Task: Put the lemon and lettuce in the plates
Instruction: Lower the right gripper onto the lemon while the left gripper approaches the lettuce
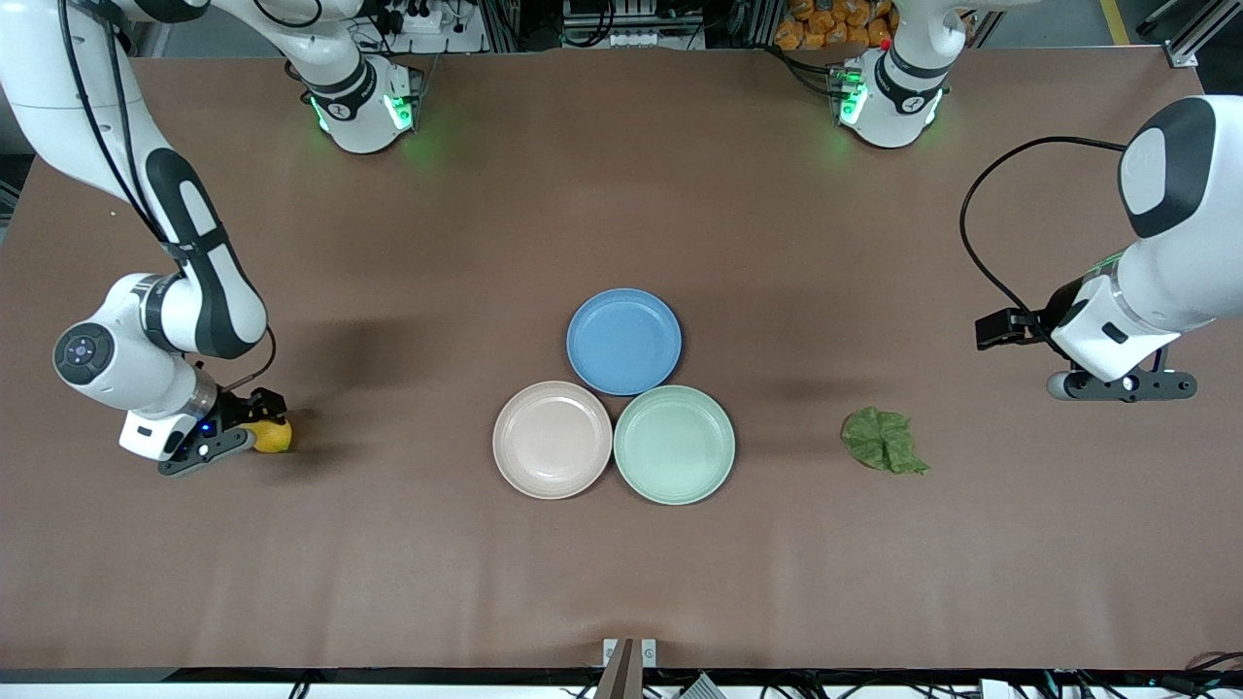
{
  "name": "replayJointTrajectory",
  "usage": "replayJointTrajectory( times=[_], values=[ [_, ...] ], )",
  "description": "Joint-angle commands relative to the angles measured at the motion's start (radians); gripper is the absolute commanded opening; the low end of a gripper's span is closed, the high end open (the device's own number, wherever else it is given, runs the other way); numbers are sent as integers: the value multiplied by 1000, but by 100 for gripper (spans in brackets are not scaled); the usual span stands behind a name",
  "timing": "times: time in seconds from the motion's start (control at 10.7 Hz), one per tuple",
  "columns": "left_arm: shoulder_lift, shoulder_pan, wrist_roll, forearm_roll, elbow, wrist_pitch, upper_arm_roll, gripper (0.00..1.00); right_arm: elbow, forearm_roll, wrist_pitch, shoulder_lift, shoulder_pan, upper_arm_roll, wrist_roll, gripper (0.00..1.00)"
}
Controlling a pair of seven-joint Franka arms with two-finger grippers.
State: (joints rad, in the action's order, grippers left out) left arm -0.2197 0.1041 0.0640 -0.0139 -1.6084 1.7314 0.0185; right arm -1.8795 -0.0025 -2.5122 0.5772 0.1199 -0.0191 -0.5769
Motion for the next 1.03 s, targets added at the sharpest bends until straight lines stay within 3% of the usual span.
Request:
replayJointTrajectory(
  times=[0.0,0.09,0.37,0.47,0.93],
  values=[
    [-15,-1,-26,-14,32,0,4,100,-3,-7,-16,13,3,5,-6,100],
    [-35,0,-26,-12,35,2,4,100,-3,-7,-16,15,3,5,-6,96],
    [-41,0,-27,-14,36,2,4,100,-3,-7,-4,9,-5,7,-3,9],
    [-43,-1,-27,-15,36,2,6,100,-3,-5,-1,7,-20,7,-1,0],
    [-59,-3,-104,-24,36,16,8,100,31,-2,88,0,-23,7,8,0]
  ],
)
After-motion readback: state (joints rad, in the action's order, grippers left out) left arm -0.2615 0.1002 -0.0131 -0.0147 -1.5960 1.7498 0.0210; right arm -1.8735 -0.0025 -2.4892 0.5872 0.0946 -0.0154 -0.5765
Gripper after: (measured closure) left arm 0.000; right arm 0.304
